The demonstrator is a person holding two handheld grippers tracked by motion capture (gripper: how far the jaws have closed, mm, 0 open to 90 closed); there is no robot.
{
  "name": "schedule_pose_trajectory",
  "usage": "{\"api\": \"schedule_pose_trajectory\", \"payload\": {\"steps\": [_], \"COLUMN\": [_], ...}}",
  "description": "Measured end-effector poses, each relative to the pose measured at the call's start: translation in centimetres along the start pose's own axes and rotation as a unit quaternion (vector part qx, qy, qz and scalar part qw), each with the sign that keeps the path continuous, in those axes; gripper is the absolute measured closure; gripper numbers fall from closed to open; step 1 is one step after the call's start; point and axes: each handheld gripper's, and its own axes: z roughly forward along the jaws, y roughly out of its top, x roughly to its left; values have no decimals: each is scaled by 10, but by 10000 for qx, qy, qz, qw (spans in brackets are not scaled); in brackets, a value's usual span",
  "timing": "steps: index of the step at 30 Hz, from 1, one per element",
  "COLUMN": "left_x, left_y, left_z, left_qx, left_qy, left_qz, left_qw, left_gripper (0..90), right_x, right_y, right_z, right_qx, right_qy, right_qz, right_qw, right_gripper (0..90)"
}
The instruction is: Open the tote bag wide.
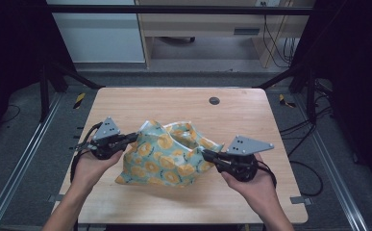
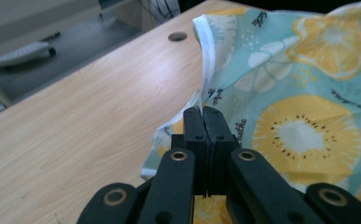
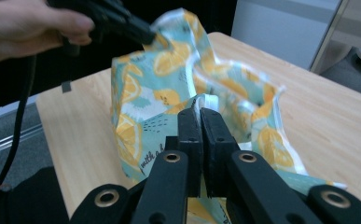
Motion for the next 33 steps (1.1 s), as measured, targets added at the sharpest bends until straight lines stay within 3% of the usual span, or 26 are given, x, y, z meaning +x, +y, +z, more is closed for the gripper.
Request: {"api": "schedule_pose_trajectory", "payload": {"steps": [4, 6, 9, 15, 17, 22, 30, 31, 32, 33], "left_x": [-18, -21, -37, -51, -54, -57, -61, -62, -62, -62], "left_y": [-4, -5, -12, -23, -27, -34, -37, -37, -38, -38], "left_z": [-22, -24, -32, -34, -33, -33, -28, -28, -28, -28], "left_qx": [-351, -387, -568, -529, -499, -523, -553, -545, -556, -568], "left_qy": [-118, -134, -285, -366, -414, -484, -554, -562, -580, -597], "left_qz": [51, 65, 83, 183, 220, 197, 261, 265, 257, 250], "left_qw": [9993, 9991, 9979, 9978, 9977, 9973, 9966, 9966, 9964, 9963], "left_gripper": [897, 897, 897, 897, 897, 897, 897, 897, 897, 897], "right_x": [9, 11, 17, 19, 19, 19, -2, -13, -13, -22], "right_y": [-15, -20, -36, -53, -55, -48, -29, -28, -28, -28], "right_z": [-7, -8, -8, -4, -2, -2, 14, 27, 27, 41], "right_qx": [83, 115, 304, 526, 634, 588, 477, 540, 540, 632], "right_qy": [-94, -106, -152, -165, -153, -208, -438, -516, -516, -541], "right_qz": [-93, -119, -142, -96, -142, -168, -85, 55, 55, 148], "right_qw": [9999, 9998, 9993, 9984, 9978, 9979, 9979, 9972, 9972, 9964], "right_gripper": [872, 870, 863, 838, 753, 633, 559, 534, 534, 512]}}
